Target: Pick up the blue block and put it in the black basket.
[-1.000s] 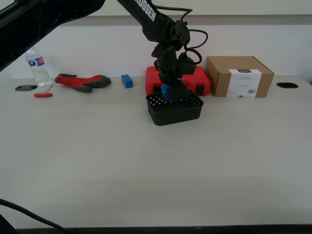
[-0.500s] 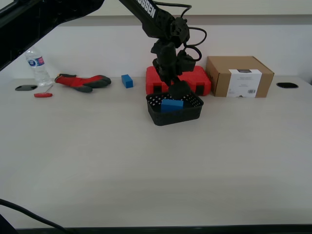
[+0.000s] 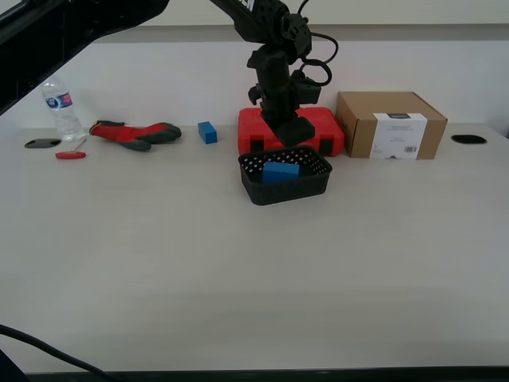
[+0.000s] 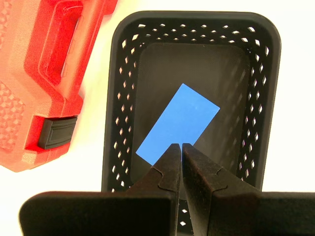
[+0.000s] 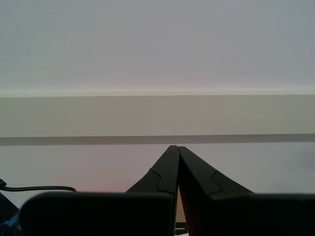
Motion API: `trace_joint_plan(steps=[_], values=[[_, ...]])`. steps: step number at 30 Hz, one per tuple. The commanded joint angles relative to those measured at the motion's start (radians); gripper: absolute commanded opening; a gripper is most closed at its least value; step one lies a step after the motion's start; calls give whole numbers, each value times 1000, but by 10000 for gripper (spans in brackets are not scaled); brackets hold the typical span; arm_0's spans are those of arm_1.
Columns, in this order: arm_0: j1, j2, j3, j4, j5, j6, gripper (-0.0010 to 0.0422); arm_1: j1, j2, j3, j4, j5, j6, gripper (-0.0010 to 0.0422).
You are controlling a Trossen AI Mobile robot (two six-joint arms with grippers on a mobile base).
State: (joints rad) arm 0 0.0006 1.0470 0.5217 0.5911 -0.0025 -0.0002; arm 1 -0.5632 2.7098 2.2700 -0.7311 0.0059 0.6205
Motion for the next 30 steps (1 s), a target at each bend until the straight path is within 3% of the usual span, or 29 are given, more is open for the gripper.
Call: trace_joint_plan(steps=[1,30], values=[[0,0,2,4,0,0,0,0,0,0,0,3,-3,0],[0,0,2,3,0,0,0,0,0,0,40,3,-3,0]])
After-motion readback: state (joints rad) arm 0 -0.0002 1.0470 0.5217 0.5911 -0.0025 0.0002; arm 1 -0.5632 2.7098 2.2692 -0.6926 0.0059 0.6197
